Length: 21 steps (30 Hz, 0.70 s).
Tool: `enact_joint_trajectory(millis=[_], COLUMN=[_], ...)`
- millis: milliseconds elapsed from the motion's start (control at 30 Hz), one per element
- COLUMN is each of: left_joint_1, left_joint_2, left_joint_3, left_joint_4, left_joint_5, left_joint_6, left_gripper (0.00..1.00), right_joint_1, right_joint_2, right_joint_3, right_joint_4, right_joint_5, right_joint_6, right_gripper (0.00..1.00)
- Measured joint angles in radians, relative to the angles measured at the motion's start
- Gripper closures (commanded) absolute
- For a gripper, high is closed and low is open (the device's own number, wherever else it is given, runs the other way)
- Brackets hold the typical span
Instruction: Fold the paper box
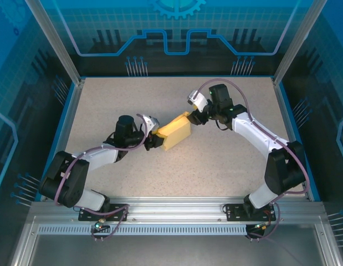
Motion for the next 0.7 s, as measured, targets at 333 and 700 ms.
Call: enact_joint_trajectory(millis=[333,700], left_joint_1=[0.013,0.016], left_joint_2=[-0.015,-0.010], left_joint_3=[0.095,0.120], left_joint_4=[-0.190,-0.253], left_joint_5=[0.033,0.042], left_joint_6=[0.111,0.140], left_gripper=[0.67,0.66], right_joint_1=[-0.047,-0.044], right_joint_2=[0.000,0.053], right_joint_3=[-0.005,0.021], right_joint_4=[-0.061,-0.115], right_joint_5=[-0.035,-0.085], right_joint_6=[-0.109,-0.153], right_gripper=[0.53,0.71])
